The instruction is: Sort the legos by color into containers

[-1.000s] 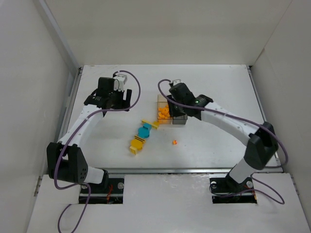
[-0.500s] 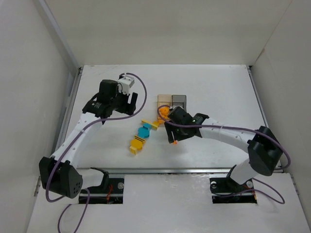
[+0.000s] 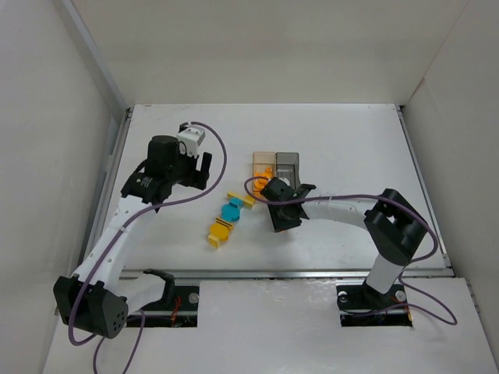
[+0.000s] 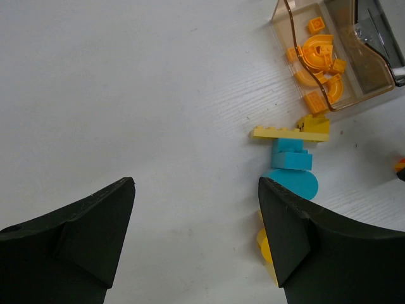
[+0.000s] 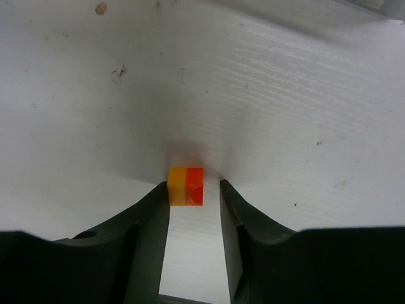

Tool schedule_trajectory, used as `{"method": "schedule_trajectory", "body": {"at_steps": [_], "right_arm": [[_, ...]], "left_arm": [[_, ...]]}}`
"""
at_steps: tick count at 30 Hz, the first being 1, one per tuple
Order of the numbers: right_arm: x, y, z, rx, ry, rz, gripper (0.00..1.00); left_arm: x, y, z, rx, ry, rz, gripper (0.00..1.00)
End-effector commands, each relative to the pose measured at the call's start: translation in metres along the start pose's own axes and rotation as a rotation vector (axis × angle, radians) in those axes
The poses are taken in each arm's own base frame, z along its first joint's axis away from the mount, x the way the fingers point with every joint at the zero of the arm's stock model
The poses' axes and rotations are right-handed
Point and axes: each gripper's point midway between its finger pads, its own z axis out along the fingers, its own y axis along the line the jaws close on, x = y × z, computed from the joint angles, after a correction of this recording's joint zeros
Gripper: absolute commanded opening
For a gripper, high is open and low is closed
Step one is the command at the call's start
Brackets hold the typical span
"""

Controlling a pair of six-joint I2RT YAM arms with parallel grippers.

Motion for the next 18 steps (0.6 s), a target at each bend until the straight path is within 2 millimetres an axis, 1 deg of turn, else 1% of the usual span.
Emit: {"method": "schedule_trajectory", "body": {"at_steps": [1, 2, 3, 5, 6, 7, 8, 9, 10, 11, 12, 13, 14, 15, 16, 17, 18], "right_arm": [[-0.024, 0.013, -0.004, -0.046, -0.078, 0.026, 0.42], [-0.020, 0.014, 0.000, -0.045, -0.060, 0.022, 0.39], [-0.022, 0.015, 0.002, -0.044, -0.057, 0.022, 0.29], [-0.022, 0.015, 0.002, -0.044, -0.057, 0.022, 0.18], [-0.020, 0.014, 0.002, -0.039, -0.050, 0.020, 0.05], [-0.020, 0.014, 0.002, -0.039, -0.050, 0.020, 0.00], [-0.020, 0.013, -0.001, -0.034, -0.042, 0.019, 0.00], [-0.029, 0.017, -0.012, -0.056, -0.076, 0.026, 0.00], [-0.030, 0.015, -0.017, -0.058, -0.082, 0.012, 0.00], [-0.037, 0.020, -0.027, -0.085, -0.108, 0.008, 0.00], [-0.049, 0.024, -0.040, -0.109, -0.148, 0.006, 0.00], [-0.061, 0.028, -0.060, -0.149, -0.199, -0.009, 0.00], [-0.069, 0.031, -0.071, -0.167, -0.233, -0.016, 0.00], [-0.082, 0.033, -0.082, -0.179, -0.281, -0.016, 0.00], [-0.103, 0.039, -0.098, -0.192, -0.340, -0.002, 0.00], [-0.114, 0.039, -0.105, -0.178, -0.369, -0.020, 0.00], [-0.123, 0.034, -0.107, -0.135, -0.385, -0.024, 0.00]], "left_arm": [[-0.001, 0.002, -0.004, -0.012, -0.027, 0.007, 0.76], [-0.001, 0.002, -0.004, -0.012, -0.027, 0.007, 0.76], [-0.001, 0.002, -0.004, -0.012, -0.027, 0.007, 0.76], [0.003, 0.000, -0.002, 0.000, -0.019, 0.006, 0.76], [0.003, 0.000, -0.002, 0.000, -0.018, 0.006, 0.76], [0.003, 0.000, -0.002, 0.000, -0.018, 0.006, 0.76], [0.007, -0.002, -0.001, 0.010, -0.010, 0.006, 0.76], [0.007, -0.002, -0.001, 0.010, -0.010, 0.006, 0.76], [0.007, -0.003, -0.001, 0.020, -0.011, 0.006, 0.78], [0.010, -0.006, 0.000, 0.036, -0.003, 0.005, 0.78], [0.010, -0.008, 0.000, 0.047, -0.004, 0.005, 0.80], [0.012, -0.010, 0.003, 0.057, 0.004, 0.004, 0.81], [0.012, -0.013, 0.002, 0.077, 0.002, 0.013, 0.82], [0.013, -0.015, 0.005, 0.088, 0.010, 0.012, 0.84], [0.013, -0.017, 0.004, 0.101, 0.009, 0.012, 0.85], [0.011, -0.019, 0.006, 0.117, 0.009, 0.011, 0.86], [0.014, -0.021, 0.010, 0.128, 0.024, 0.018, 0.86]]}}
